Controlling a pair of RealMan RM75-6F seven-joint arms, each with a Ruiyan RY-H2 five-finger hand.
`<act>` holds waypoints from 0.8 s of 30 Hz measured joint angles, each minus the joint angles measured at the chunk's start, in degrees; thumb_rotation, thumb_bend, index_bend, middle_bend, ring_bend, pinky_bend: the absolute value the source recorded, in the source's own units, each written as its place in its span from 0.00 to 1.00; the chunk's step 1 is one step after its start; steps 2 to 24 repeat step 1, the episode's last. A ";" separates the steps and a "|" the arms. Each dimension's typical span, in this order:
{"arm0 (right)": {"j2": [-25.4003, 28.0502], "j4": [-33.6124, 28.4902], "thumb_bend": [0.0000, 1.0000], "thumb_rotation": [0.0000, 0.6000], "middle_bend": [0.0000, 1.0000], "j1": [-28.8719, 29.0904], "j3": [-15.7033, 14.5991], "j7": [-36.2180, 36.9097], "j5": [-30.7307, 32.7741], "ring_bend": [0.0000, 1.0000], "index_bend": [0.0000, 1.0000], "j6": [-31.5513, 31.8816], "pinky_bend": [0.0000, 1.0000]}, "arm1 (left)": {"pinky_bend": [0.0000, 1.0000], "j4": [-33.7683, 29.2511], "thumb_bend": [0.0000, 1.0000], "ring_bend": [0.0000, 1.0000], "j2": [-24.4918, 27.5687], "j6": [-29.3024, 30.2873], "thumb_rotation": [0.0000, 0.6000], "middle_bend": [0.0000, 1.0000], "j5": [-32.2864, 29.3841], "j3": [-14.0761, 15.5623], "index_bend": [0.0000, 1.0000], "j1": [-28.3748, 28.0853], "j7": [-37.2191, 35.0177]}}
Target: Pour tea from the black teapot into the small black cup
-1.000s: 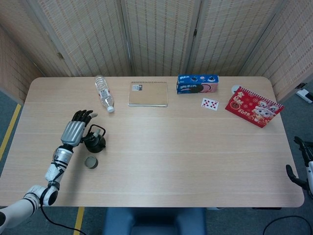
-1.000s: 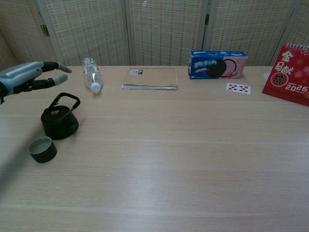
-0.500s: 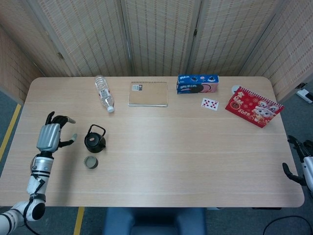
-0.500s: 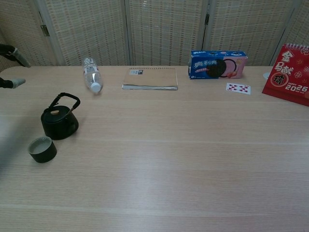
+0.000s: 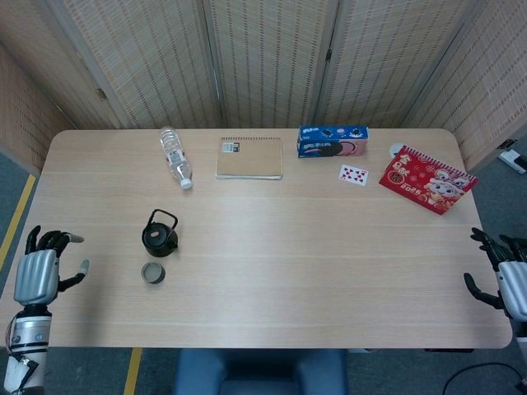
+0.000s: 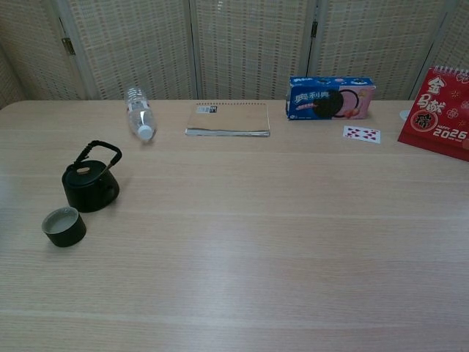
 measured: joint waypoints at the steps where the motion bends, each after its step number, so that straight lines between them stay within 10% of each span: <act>1: -0.45 0.26 0.43 1.00 0.22 -0.14 0.03 0.08 -0.13 0.27 0.08 0.64 0.09 | 0.00 -0.62 0.39 0.20 0.18 0.71 1.00 0.35 0.67 0.53 0.37 0.65 0.19; 24: -0.45 0.26 0.43 1.00 0.22 -0.14 0.03 0.08 -0.13 0.27 0.08 0.64 0.09 | 0.00 -0.62 0.39 0.20 0.18 0.71 1.00 0.35 0.67 0.53 0.37 0.65 0.19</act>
